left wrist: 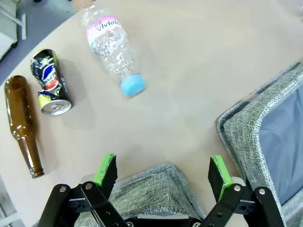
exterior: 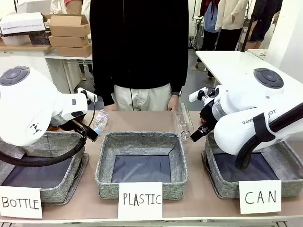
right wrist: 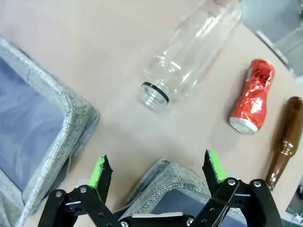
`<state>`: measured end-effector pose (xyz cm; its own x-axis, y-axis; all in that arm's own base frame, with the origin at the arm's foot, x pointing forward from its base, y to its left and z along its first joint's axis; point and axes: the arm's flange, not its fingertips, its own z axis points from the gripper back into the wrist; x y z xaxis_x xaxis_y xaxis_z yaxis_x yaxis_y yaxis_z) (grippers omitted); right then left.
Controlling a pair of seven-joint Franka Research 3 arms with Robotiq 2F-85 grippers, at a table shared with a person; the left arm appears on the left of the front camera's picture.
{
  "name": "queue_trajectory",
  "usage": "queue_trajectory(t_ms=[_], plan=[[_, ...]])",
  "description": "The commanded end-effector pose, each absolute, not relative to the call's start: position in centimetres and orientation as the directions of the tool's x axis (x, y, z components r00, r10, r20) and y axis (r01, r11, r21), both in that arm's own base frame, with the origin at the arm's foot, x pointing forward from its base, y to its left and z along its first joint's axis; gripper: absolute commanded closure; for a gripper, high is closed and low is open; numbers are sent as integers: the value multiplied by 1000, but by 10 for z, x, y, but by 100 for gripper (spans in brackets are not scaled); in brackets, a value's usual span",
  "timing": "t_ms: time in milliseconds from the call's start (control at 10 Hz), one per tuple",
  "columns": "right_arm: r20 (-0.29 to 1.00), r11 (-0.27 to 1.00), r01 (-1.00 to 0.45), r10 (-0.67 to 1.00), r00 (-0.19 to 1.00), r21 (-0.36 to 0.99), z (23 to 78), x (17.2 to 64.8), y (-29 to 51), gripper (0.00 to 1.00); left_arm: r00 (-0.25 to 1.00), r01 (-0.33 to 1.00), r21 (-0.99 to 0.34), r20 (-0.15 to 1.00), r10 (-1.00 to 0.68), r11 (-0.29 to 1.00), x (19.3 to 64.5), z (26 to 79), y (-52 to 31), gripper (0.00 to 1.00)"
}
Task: Sort the can waste into the basket.
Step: Pick up the can waste from the table and place it in the right Fabric basket.
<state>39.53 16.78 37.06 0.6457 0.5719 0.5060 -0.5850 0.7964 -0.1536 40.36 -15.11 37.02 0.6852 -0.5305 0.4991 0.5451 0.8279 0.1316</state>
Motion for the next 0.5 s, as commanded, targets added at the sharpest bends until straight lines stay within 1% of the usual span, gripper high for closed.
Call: queue_trajectory(t_ms=[0,400], plan=[[506,796,-585,572,646,-154,371,395,168,0,685,545,132,499,-530,828,404,370,-151,0],[506,796,-585,572,646,-154,371,395,168,0,685,545,132,499,-530,828,404,370,-151,0]])
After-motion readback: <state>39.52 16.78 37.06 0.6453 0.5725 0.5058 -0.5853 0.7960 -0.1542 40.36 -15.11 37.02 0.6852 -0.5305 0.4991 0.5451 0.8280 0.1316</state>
